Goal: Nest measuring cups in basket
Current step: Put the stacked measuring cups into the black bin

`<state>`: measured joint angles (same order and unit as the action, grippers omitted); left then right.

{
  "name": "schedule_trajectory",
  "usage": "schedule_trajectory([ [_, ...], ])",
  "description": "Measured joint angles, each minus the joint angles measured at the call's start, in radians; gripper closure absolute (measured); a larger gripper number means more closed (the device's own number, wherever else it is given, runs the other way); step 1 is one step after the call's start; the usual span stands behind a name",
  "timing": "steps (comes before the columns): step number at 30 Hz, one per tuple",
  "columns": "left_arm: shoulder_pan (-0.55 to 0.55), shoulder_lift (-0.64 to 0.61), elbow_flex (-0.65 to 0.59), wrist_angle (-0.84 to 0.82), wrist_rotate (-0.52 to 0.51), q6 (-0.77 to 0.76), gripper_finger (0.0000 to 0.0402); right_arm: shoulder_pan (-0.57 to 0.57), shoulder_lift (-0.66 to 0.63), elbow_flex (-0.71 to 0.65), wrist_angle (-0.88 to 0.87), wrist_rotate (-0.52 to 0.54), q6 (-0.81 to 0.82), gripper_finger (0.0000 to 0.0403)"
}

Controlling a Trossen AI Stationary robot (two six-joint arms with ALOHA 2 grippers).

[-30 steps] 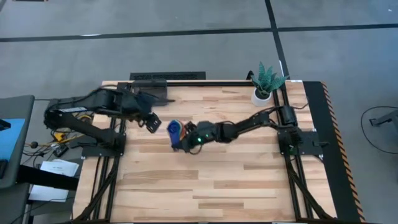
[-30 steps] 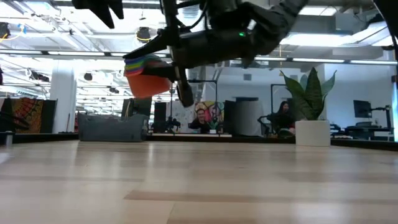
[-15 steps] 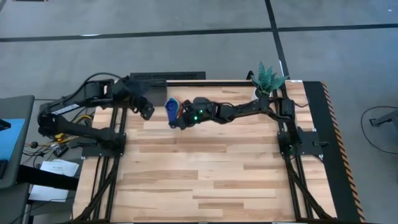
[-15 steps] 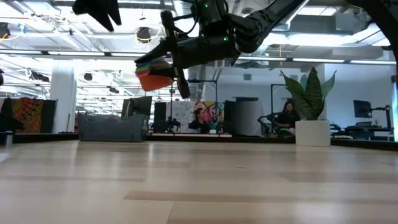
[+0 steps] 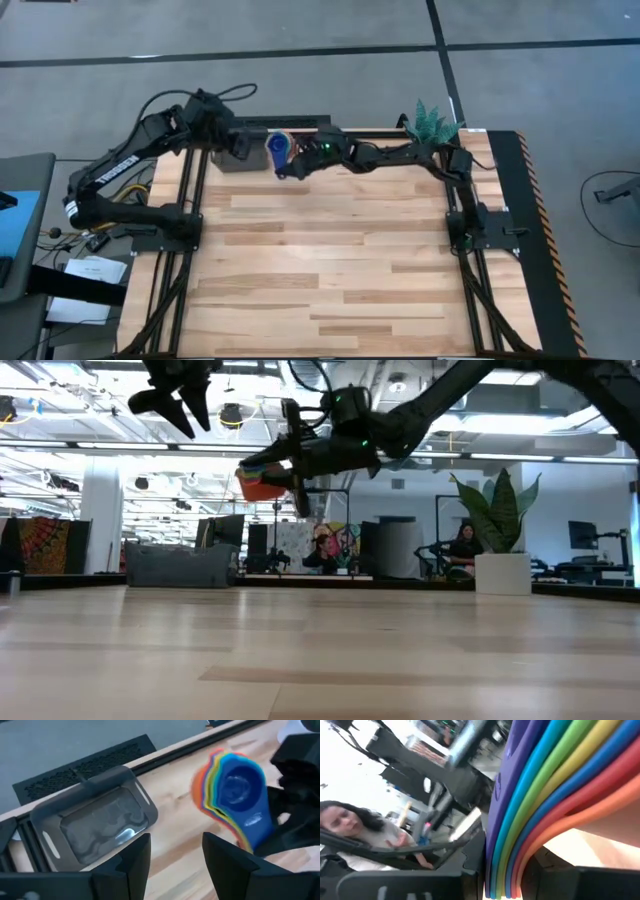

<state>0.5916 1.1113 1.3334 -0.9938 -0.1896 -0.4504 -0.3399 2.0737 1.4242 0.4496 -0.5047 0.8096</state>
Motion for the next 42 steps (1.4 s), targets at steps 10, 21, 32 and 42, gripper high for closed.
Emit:
schedule_trajectory([
  [10, 0.011, 0.034, 0.000, 0.012, -0.009, -0.059, 0.0235, -0.024, 0.180, 0.275, -0.072, -0.153, 0.004, 0.0310],
  [21, 0.074, 0.039, 0.000, -0.010, 0.025, 0.000, 0.0235, -0.015, 0.427, 0.690, -0.196, -0.155, 0.063, 0.0310],
  [32, 0.107, 0.039, 0.000, -0.029, 0.029, 0.020, 0.0235, 0.013, 0.607, 0.931, -0.233, -0.085, 0.190, 0.0310],
  [42, 0.107, 0.039, 0.000, -0.029, 0.028, 0.004, 0.0235, 0.015, 0.617, 0.929, -0.235, -0.015, 0.183, 0.0310],
])
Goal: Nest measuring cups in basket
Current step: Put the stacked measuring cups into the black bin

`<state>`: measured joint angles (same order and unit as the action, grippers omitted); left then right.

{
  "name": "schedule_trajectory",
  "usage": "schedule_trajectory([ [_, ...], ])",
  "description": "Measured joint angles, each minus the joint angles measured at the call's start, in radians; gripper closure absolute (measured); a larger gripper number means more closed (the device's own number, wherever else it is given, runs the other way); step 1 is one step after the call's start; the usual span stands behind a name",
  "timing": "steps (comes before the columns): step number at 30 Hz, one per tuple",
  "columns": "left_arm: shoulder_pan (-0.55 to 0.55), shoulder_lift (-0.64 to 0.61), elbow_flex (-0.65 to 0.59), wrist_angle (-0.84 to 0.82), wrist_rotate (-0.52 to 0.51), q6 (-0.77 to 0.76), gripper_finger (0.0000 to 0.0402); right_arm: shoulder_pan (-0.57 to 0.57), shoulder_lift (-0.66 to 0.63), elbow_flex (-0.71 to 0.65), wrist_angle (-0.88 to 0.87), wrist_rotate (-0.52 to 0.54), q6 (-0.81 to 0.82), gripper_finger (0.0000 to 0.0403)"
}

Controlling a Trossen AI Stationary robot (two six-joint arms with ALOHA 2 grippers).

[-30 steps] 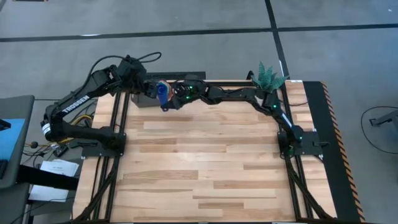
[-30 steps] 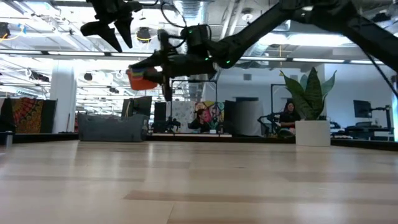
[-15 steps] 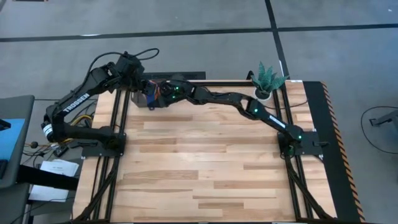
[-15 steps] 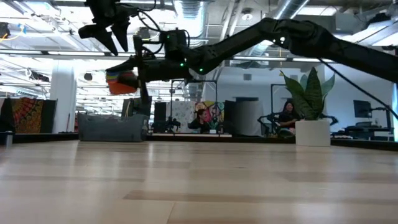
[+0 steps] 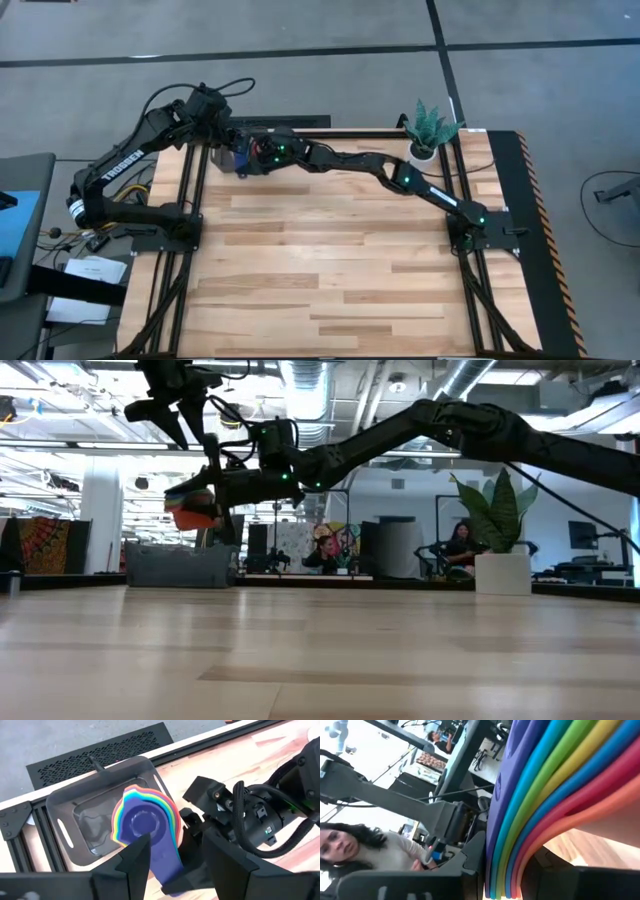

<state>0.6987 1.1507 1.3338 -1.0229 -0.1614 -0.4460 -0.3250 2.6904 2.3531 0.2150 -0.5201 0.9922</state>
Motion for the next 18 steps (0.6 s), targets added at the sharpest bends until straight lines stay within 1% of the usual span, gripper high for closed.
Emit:
schedule_trajectory([
  [7, 0.000, 0.000, 0.000, 0.000, -0.002, -0.018, 0.0235, -0.023, 0.000, -0.001, -0.062, 0.052, -0.048, 0.0310],
  [10, 0.000, 0.000, 0.000, 0.000, -0.003, -0.021, 0.0235, -0.033, -0.001, -0.001, -0.063, 0.052, -0.054, 0.0310],
  [14, 0.000, 0.000, 0.000, 0.000, -0.006, -0.028, 0.0235, -0.045, -0.001, -0.001, -0.123, 0.051, -0.073, 0.0310],
  [18, 0.000, 0.000, 0.000, 0.000, -0.007, -0.029, 0.0235, -0.045, -0.001, -0.001, -0.128, 0.035, -0.081, 0.0310],
])
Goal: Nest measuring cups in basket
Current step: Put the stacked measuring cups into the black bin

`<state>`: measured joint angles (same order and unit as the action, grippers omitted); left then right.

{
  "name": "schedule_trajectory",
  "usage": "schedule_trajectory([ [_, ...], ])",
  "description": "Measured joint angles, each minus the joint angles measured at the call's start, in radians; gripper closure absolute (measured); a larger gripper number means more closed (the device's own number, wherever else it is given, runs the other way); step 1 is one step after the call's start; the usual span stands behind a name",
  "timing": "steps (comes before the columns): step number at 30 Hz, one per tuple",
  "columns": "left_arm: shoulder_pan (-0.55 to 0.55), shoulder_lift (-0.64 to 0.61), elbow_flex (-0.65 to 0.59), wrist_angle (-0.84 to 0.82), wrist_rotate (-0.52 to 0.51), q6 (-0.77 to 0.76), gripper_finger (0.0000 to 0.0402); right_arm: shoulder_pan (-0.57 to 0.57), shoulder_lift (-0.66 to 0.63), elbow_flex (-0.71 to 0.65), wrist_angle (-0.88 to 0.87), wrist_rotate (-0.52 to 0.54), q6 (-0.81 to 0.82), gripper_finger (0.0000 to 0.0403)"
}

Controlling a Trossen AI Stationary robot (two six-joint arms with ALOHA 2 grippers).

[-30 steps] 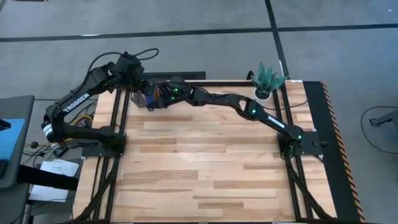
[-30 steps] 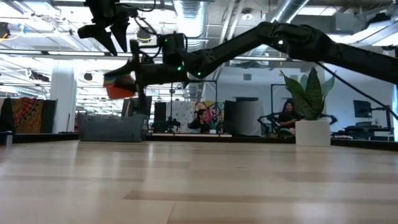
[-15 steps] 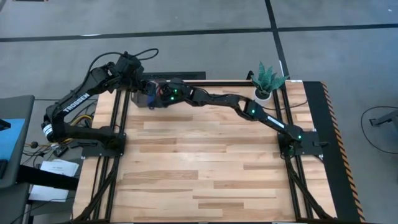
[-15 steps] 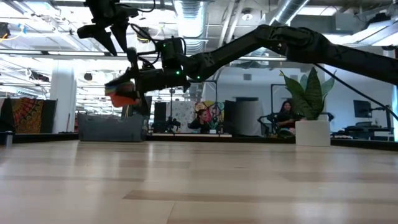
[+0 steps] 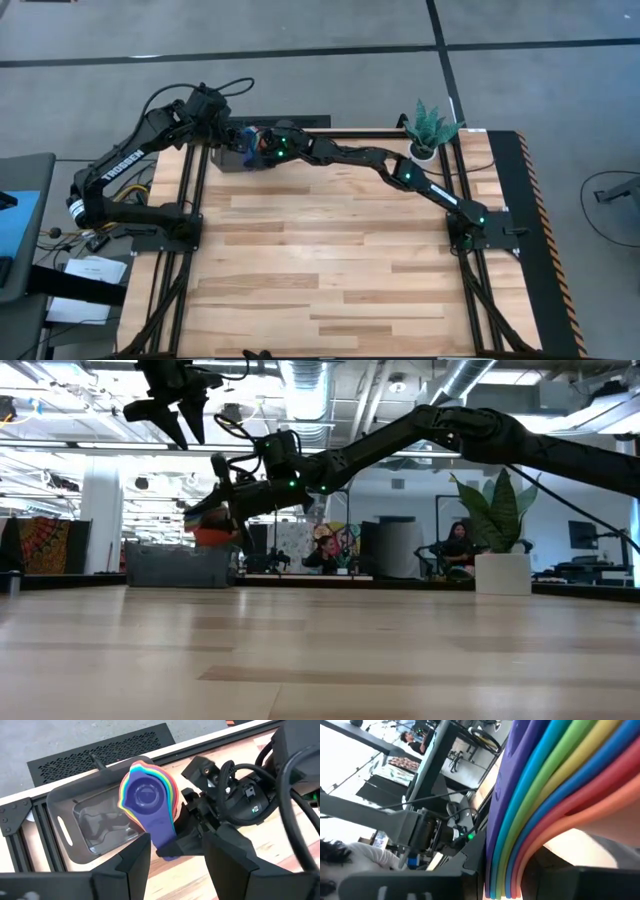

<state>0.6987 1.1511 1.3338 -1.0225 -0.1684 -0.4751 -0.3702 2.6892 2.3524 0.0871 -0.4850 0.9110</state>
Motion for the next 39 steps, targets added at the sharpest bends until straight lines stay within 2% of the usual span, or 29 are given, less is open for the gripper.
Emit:
schedule_trajectory([
  [12, 0.000, 0.000, 0.000, 0.000, 0.000, -0.004, 0.0235, 0.001, 0.000, 0.000, -0.082, -0.043, -0.030, 0.0310],
  [27, 0.000, 0.000, 0.000, 0.000, 0.001, -0.010, 0.0235, -0.013, -0.009, 0.000, -0.176, -0.163, -0.022, 0.0310],
  [32, 0.000, 0.000, 0.000, 0.000, 0.001, -0.011, 0.0235, -0.021, -0.021, 0.000, -0.256, -0.213, -0.033, 0.0310],
  [37, 0.000, 0.000, 0.000, 0.000, 0.000, -0.011, 0.0235, -0.027, -0.040, -0.001, -0.301, -0.208, -0.067, 0.0310],
  [39, 0.000, 0.000, 0.000, 0.001, 0.000, -0.011, 0.0235, -0.027, -0.047, -0.001, -0.266, -0.184, -0.055, 0.0310],
])
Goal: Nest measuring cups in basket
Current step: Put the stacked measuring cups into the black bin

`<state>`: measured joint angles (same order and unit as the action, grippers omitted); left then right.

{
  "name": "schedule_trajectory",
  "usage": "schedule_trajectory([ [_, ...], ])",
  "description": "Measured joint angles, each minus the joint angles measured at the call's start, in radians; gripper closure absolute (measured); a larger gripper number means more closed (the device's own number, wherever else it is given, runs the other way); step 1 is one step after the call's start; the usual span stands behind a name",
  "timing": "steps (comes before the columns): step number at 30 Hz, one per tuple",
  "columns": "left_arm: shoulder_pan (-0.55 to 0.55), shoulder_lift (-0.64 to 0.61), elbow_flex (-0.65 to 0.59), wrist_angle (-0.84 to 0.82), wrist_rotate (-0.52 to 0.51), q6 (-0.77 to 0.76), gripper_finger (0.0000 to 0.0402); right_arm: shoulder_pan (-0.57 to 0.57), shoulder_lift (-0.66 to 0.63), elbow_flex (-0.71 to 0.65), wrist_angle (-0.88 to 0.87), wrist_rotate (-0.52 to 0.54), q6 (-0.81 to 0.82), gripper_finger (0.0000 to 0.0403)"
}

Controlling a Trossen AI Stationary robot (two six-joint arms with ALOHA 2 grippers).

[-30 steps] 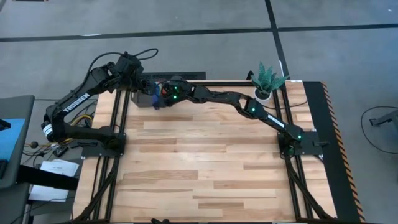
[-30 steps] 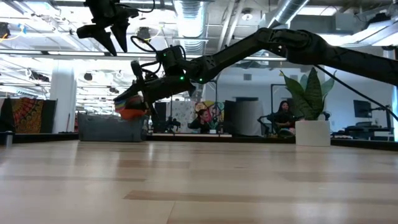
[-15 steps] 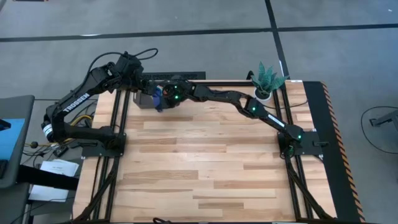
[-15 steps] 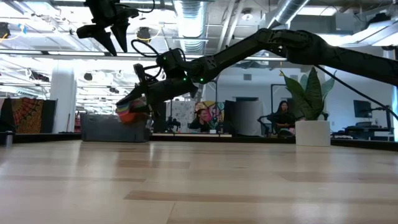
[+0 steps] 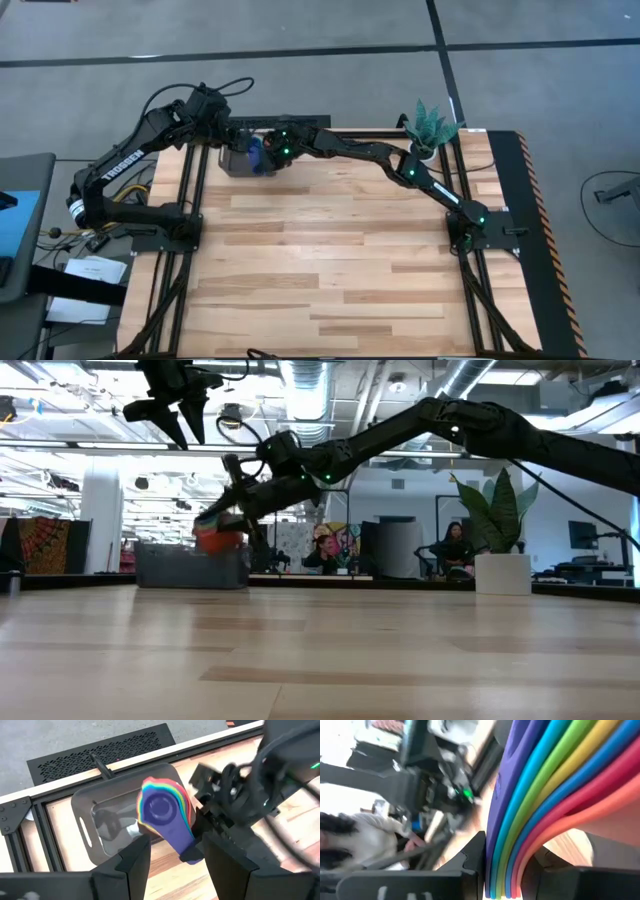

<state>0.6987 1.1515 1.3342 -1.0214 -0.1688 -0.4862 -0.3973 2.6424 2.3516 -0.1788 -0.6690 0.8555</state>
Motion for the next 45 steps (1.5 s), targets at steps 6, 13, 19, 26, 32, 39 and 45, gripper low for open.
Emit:
schedule_trajectory([
  [6, 0.006, 0.000, 0.000, 0.008, 0.000, 0.009, 0.0235, 0.021, -0.003, 0.002, 0.187, 0.065, 0.129, 0.0310],
  [13, 0.030, 0.000, 0.000, 0.009, 0.014, 0.032, 0.0235, 0.067, 0.014, 0.002, 0.217, 0.146, 0.134, 0.0310],
  [19, 0.039, 0.001, 0.000, 0.009, 0.026, 0.047, 0.0235, 0.103, 0.014, 0.002, 0.235, 0.198, 0.154, 0.0310],
  [26, 0.048, 0.038, 0.001, -0.011, -0.010, 0.094, 0.0235, 0.106, 0.014, 0.002, 0.215, 0.248, 0.154, 0.0310],
  [32, 0.057, 0.102, 0.001, -0.012, 0.027, 0.118, 0.0235, 0.072, 0.014, 0.002, 0.217, 0.222, 0.184, 0.0310],
  [39, 0.068, 0.112, 0.001, -0.002, 0.033, 0.134, 0.0235, 0.105, 0.014, 0.002, 0.301, 0.232, 0.262, 0.0310],
  [45, 0.097, 0.110, 0.001, -0.011, 0.037, 0.146, 0.0235, 0.136, 0.013, -0.020, 0.361, 0.342, 0.270, 0.0310],
])
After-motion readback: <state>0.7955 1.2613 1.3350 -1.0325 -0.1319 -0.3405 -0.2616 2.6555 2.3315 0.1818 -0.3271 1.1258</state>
